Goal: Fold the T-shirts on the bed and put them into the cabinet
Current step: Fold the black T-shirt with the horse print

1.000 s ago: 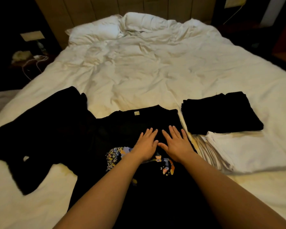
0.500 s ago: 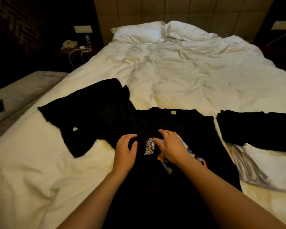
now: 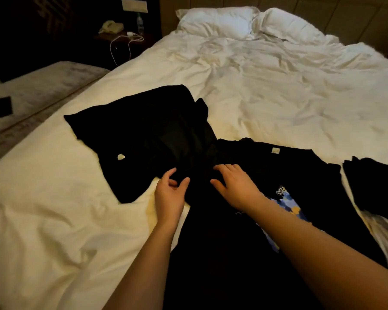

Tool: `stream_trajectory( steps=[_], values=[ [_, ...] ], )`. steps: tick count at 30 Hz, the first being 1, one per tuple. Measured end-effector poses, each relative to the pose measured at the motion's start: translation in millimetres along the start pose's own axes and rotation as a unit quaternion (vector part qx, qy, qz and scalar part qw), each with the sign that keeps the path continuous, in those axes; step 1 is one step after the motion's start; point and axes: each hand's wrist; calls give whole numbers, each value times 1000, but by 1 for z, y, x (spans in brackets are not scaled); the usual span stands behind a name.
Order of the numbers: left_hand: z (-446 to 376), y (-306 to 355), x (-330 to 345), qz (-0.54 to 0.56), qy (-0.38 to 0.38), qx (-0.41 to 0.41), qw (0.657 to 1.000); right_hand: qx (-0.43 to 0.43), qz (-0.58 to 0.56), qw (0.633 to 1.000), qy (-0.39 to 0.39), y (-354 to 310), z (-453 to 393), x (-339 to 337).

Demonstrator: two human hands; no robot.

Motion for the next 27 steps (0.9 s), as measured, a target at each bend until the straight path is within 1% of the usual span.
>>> stream_trajectory(
  steps=[3, 6, 10, 12, 14, 16, 18, 19, 20, 21, 23, 24, 25, 27],
  values=[
    [-15, 2, -4, -7, 31, 1, 999, 5, -28, 1000, 14, 4, -15, 5],
    [-24, 4, -7, 4, 29, 4, 1000, -10, -44, 999, 30, 6, -34, 9],
    [-30, 5, -11, 32, 23, 58, 998, -51, 9, 997, 58, 2, -55, 11],
    [-34, 4, -14, 35, 34, 67, 997, -73, 30, 995, 68, -3, -65, 12],
    [-35, 3, -15, 36, 31, 67, 997, -93, 25, 994, 54, -7, -75, 11],
    [-33, 3, -15, 20, 31, 75, 997, -101, 7, 994, 41, -9, -86, 8],
    [-31, 6, -14, -9, 56, 110, 992, -87, -44, 993, 60, -9, -94, 4],
    [-29, 9, -14, -11, 55, 127, 990, -72, -81, 991, 74, -10, -97, 0],
    [-28, 11, -13, 5, 33, 125, 992, -56, -118, 987, 89, -9, -98, -3],
    [-27, 14, -13, 33, -5, 104, 994, -45, -151, 982, 100, -9, -100, -5],
    [-27, 15, -9, 82, -91, 33, 992, -36, -197, 974, 110, -8, -102, -10],
    [-29, 13, -7, 87, -116, 1, 989, -38, -215, 969, 113, -8, -103, -11],
    [-30, 12, -5, 80, -129, -22, 988, -41, -229, 965, 119, -8, -104, -12],
    [-30, 12, -2, 77, -140, -33, 987, -41, -244, 960, 133, -9, -107, -13]
  ],
)
Point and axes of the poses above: each hand's wrist, its own z-axis away from the middle knuckle, its own x-axis out of the palm, y = z × x, and after that the axes turned 11 degrees about -x, right-handed
